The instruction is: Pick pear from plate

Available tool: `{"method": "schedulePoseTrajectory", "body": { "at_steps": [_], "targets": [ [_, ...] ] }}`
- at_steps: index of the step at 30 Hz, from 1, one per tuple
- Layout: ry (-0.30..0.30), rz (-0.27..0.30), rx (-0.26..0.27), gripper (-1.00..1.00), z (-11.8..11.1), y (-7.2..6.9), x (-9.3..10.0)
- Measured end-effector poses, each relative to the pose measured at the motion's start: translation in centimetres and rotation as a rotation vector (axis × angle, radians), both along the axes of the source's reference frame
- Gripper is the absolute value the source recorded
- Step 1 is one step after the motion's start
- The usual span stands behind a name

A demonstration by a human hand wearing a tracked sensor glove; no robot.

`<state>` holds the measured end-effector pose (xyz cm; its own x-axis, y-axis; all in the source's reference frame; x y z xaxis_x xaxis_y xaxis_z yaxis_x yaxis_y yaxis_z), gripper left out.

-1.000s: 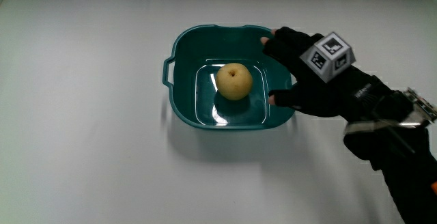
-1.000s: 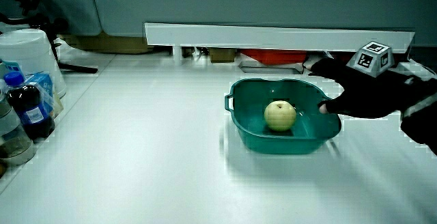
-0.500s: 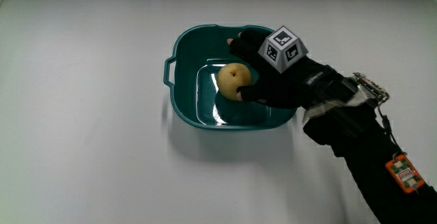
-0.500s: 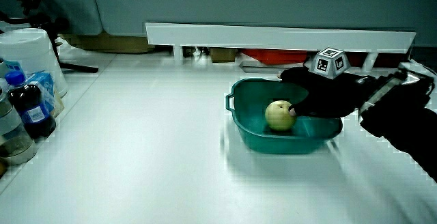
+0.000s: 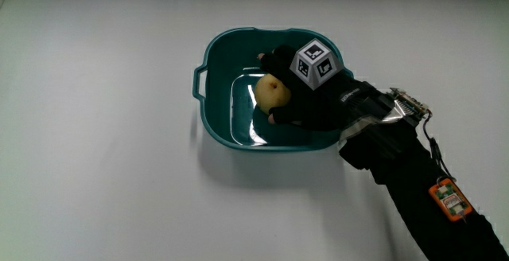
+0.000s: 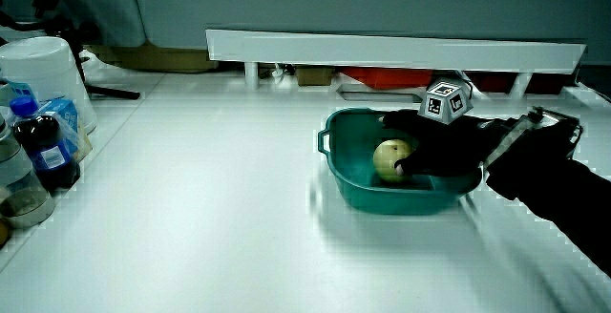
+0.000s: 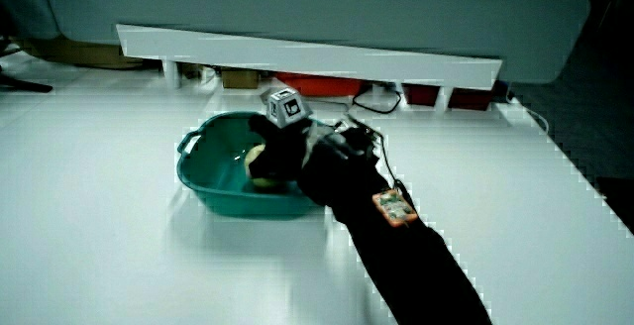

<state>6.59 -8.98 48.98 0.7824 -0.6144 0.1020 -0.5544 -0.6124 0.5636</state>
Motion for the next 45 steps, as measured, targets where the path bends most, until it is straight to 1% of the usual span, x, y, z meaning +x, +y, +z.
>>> {"method": "schedulePoseTrajectory", "body": {
  "at_steps": [2,3,4,8,10,11,12,15,16,19,21,22,23,25,26,28,30,31,32,33,34,35,36,39,40,41,42,43,45],
  "targets": [
    [0.023,0.006,-0.009,0.00,0.6,0.0,-0.1],
    [0.027,-0.003,-0.001,0.00,0.5,0.1,-0.3],
    [0.031,-0.008,-0.011,0.00,0.8,0.1,-0.3],
    [0.046,-0.001,-0.019,0.00,1.6,0.2,-0.3],
    [0.052,-0.002,-0.010,0.00,1.6,0.2,-0.4],
    [0.059,0.002,-0.014,0.00,2.1,0.1,-0.4],
    [0.056,0.005,-0.016,0.00,2.0,0.1,-0.5],
    [0.079,0.003,-0.019,0.00,2.2,0.1,-0.8],
    [0.087,0.005,-0.007,0.00,2.5,0.1,-0.8],
    [0.080,0.013,-0.016,0.00,2.7,-0.1,-0.9],
    [0.060,0.017,-0.003,0.00,2.4,-0.1,-1.0],
    [0.068,0.015,-0.025,0.00,2.8,-0.1,-1.0],
    [0.057,0.014,-0.010,0.06,2.6,0.0,-1.0],
    [0.056,0.023,-0.014,0.17,2.7,-0.1,-0.9],
    [0.051,0.026,-0.024,0.22,2.9,-0.1,-0.9],
    [0.038,0.025,-0.020,0.33,2.9,-0.1,-0.8],
    [0.046,0.030,-0.019,0.44,3.2,-0.1,-0.7],
    [0.037,0.029,-0.030,0.50,3.0,0.0,-0.6],
    [0.041,0.028,-0.016,0.56,3.0,0.0,-0.6],
    [0.039,0.030,-0.024,0.61,3.0,0.0,-0.6],
    [0.036,0.036,-0.025,0.67,3.2,-0.1,-0.5],
    [0.031,0.028,-0.017,0.72,2.8,0.0,-0.6],
    [0.028,0.034,-0.024,0.78,3.0,0.0,-0.5],
    [0.026,0.029,-0.021,0.94,3.0,0.0,-0.5],
    [0.014,0.027,-0.013,1.00,3.0,0.0,-0.5],
    [0.015,0.030,-0.007,1.00,3.1,0.0,-0.4],
    [0.003,0.026,-0.004,1.00,3.0,0.1,-0.4],
    [-0.004,0.027,0.012,1.00,2.7,0.1,-0.3],
    [-0.002,0.029,0.021,1.00,2.6,0.1,-0.3]
  ]
}}
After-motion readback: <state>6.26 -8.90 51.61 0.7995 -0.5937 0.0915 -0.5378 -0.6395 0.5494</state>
